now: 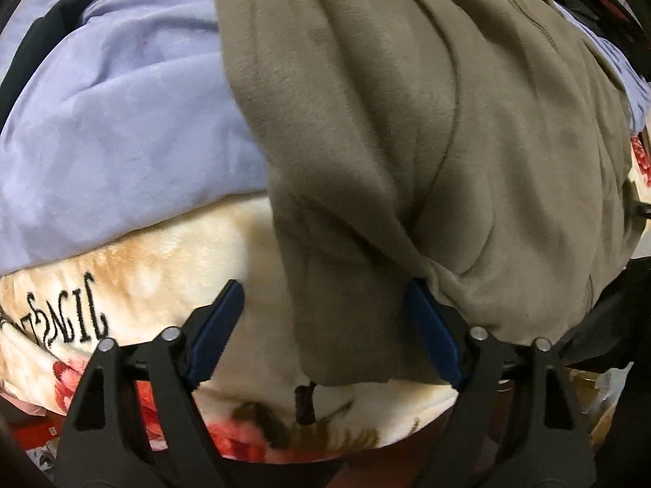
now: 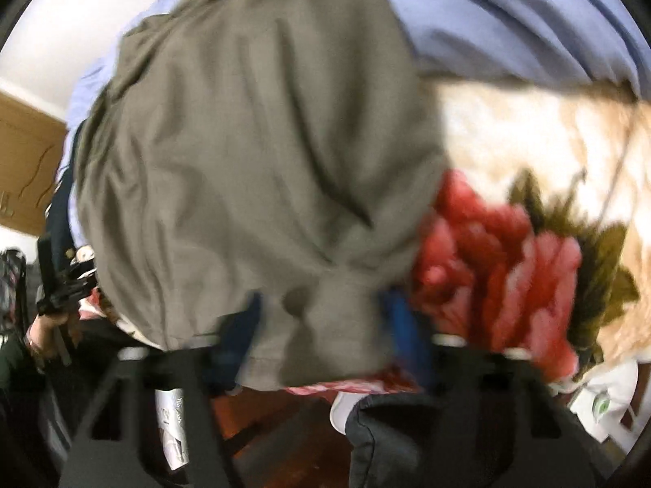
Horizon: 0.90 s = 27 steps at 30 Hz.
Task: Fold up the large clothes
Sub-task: 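Grasp the jacket hem with both grippers and lift it toward the collar, then lift the gripped hem high with both grippers and carry it over the collar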
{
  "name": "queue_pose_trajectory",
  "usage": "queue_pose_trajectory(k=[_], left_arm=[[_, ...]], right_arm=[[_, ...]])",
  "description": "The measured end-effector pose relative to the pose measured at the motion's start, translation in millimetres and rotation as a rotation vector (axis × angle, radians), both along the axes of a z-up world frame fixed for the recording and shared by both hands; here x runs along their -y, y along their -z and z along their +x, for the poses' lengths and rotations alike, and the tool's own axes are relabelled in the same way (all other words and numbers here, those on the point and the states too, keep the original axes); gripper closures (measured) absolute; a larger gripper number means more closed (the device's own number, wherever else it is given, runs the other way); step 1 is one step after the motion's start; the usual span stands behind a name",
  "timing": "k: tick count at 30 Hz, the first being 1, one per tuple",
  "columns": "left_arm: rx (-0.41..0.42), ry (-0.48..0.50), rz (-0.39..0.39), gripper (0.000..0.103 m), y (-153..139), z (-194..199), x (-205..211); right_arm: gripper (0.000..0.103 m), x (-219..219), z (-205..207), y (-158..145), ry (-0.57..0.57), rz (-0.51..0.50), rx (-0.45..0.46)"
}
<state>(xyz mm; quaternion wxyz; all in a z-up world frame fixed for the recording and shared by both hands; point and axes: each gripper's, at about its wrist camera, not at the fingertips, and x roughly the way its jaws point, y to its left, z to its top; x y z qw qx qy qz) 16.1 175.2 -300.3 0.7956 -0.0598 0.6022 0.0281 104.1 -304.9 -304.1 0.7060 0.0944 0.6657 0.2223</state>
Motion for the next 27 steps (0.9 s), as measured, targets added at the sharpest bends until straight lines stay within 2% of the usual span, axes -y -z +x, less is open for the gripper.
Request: queue_pose_trajectory(k=[1, 2, 3, 4, 6, 7, 10, 15, 18, 22, 23, 27], left_arm=[[0.002, 0.011, -0.016, 0.044, -0.7, 0.2, 0.9], [0.002, 0.034, -0.040, 0.058, -2.8, 0.8, 6.6], [0.002, 0.052, -0.041, 0.066, -4.5, 1.1, 9.7], [-0.003, 0.060, -0.043, 0.069, -5.4, 1.3, 11.3], [-0.013, 0.054, -0.065, 0.084, -7.7, 0.0, 9.8], [-0.013, 0.045, -0.081, 0.087, -9.5, -1.5, 7.5], [0.027, -0.001, -0.190, 0.090, -31.2, -9.7, -0.9], [0.153, -0.061, -0.400, 0.091, -82.3, -29.9, -16.3], [0.226, -0.046, -0.504, 0.092, -113.0, -45.7, -16.2], [0.289, -0.012, -0.517, 0.093, -146.3, -67.4, -21.3], [0.300, -0.011, -0.509, 0.093, -152.2, -76.3, -11.1], [0.340, -0.013, -0.486, 0.093, -171.6, -97.7, -15.2]], right_arm=[[0.080, 3.1, 1.7, 2.6, 0.018, 0.019, -0.024], [0.081, 6.6, 3.1, 2.6, 0.034, 0.046, -0.037], [0.084, 8.1, 3.8, 1.1, 0.037, 0.064, -0.041], [0.087, 8.9, 3.4, -0.8, 0.038, 0.076, -0.042], [0.091, 7.0, -1.1, -7.4, 0.026, 0.096, -0.035], [0.092, 6.5, -2.7, -10.8, 0.023, 0.113, -0.035], [0.093, 9.1, -11.2, -29.8, 0.048, 0.176, -0.009], [0.094, 19.7, -28.0, -74.0, 0.089, 0.372, 0.033], [0.094, 29.7, -35.9, -95.5, 0.088, 0.406, 0.071], [0.095, 42.7, -47.2, -124.8, 0.087, 0.401, 0.124], [0.095, 46.5, -50.1, -130.6, 0.093, 0.409, 0.133], [0.095, 54.9, -61.1, -153.5, 0.099, 0.438, 0.168]])
